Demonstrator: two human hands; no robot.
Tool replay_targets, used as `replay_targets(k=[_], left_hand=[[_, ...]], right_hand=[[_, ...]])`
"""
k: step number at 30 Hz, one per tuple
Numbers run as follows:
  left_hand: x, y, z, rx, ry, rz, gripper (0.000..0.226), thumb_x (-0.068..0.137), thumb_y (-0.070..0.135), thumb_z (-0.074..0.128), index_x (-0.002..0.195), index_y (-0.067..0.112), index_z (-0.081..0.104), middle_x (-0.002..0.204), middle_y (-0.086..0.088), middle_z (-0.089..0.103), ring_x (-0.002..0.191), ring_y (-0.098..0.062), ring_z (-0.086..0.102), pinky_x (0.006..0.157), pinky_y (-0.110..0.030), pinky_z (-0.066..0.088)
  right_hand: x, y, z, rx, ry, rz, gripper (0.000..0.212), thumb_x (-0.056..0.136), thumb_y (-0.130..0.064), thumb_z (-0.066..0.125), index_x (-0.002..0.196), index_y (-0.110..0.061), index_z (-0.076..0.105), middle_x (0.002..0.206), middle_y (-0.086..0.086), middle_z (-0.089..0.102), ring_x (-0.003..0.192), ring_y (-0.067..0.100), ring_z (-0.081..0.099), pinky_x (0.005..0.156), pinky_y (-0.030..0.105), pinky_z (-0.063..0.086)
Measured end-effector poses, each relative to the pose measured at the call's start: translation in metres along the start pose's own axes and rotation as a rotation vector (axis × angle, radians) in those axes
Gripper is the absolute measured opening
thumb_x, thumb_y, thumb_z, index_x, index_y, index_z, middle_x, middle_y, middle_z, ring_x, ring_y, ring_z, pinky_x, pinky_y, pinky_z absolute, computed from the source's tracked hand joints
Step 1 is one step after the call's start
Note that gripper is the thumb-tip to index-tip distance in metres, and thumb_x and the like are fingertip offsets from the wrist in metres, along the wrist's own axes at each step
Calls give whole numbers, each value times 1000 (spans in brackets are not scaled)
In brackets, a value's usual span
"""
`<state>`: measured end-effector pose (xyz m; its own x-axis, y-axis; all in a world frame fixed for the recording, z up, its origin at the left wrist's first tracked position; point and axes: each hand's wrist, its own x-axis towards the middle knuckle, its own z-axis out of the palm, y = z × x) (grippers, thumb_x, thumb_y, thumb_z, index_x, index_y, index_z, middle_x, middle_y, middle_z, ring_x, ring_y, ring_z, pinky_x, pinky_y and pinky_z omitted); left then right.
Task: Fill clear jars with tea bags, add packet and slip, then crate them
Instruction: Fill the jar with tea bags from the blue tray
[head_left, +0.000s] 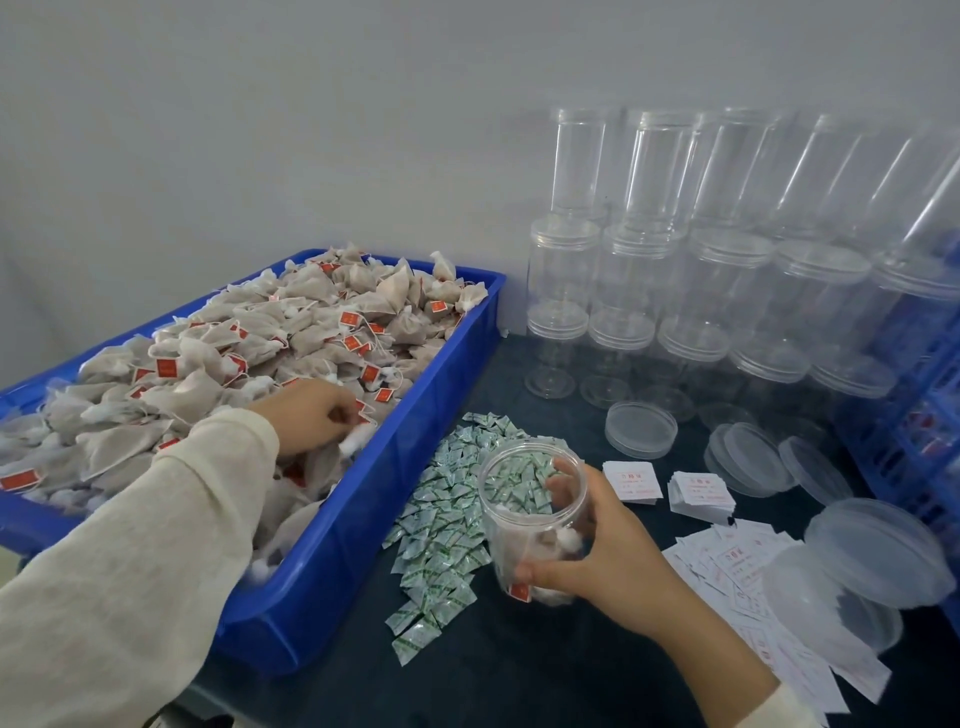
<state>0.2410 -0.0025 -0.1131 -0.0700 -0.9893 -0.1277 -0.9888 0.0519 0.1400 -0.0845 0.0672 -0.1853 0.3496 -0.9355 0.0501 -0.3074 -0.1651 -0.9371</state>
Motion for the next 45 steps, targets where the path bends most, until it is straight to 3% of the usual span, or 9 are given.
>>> replay_targets(k=[5, 8, 12, 16, 22, 28, 33, 37, 45], left_hand=[[-5, -8, -18, -500, 232, -54, 6, 94, 14, 58, 91, 18, 61, 91, 0, 63, 77, -14, 59, 65, -23, 46], [-6, -7, -27, -767, 236, -103, 19, 94, 7, 57, 102, 24, 60, 96, 0, 60, 80, -12, 59, 62, -24, 48], [-6, -5, -33, -873, 224, -156, 25, 92, 3, 58, 94, 28, 64, 94, -2, 64, 82, -16, 62, 61, -24, 51], [-5, -5, -34, -993, 209, -215, 15, 90, 2, 60, 88, 12, 70, 85, -4, 68, 69, -10, 68, 58, -28, 58], [-9, 1, -38, -924, 256, -216, 12, 94, 9, 58, 95, 1, 66, 98, -3, 64, 87, -17, 65, 57, -26, 57], [-27, 35, -72, -940, 317, -66, 14, 95, 10, 56, 84, 10, 63, 87, -6, 66, 73, -17, 72, 63, -23, 59], [-52, 83, -85, -1081, 198, 97, 17, 95, 7, 55, 81, 11, 64, 72, -4, 72, 66, -19, 72, 56, -21, 57], [-63, 115, -72, -1089, 129, 153, 14, 95, 7, 55, 85, 9, 65, 76, -6, 71, 65, -18, 72, 55, -19, 55], [-64, 130, -37, -936, 40, 167, 15, 95, 6, 54, 86, 11, 64, 76, -4, 71, 68, -15, 72, 58, -20, 56]], right_hand=[[1, -1, 2, 21, -3, -5, 97, 39, -47, 92, 115, -68, 36, 128, -29, 48, 108, -20, 49, 77, 0, 43], [2, -2, 3, 25, -6, 0, 98, 37, -49, 92, 115, -69, 36, 127, -29, 49, 108, -19, 50, 79, 3, 44], [1, -2, 3, 12, -6, 9, 98, 36, -51, 92, 110, -76, 34, 124, -34, 50, 109, -18, 50, 80, 4, 45], [0, -2, 2, 5, -12, 11, 97, 36, -51, 92, 110, -76, 35, 123, -35, 50, 110, -17, 51, 86, 9, 45], [-1, -3, 2, -8, -16, 15, 96, 36, -53, 92, 109, -76, 34, 123, -37, 50, 112, -16, 50, 90, 12, 45], [1, -8, 4, -30, -18, 3, 93, 37, -54, 90, 104, -80, 31, 120, -39, 48, 110, -21, 48, 83, 5, 44], [0, -12, 8, -3, -23, -15, 99, 38, -52, 90, 120, -61, 36, 127, -29, 48, 110, -19, 49, 84, 6, 45], [-1, -14, 9, 4, -38, -21, 103, 45, -43, 93, 131, -51, 38, 129, -25, 51, 112, -12, 53, 91, 12, 46], [-5, -14, 9, 46, -46, -1, 104, 44, -42, 92, 130, -54, 35, 131, -25, 51, 118, -7, 52, 99, 24, 48]])
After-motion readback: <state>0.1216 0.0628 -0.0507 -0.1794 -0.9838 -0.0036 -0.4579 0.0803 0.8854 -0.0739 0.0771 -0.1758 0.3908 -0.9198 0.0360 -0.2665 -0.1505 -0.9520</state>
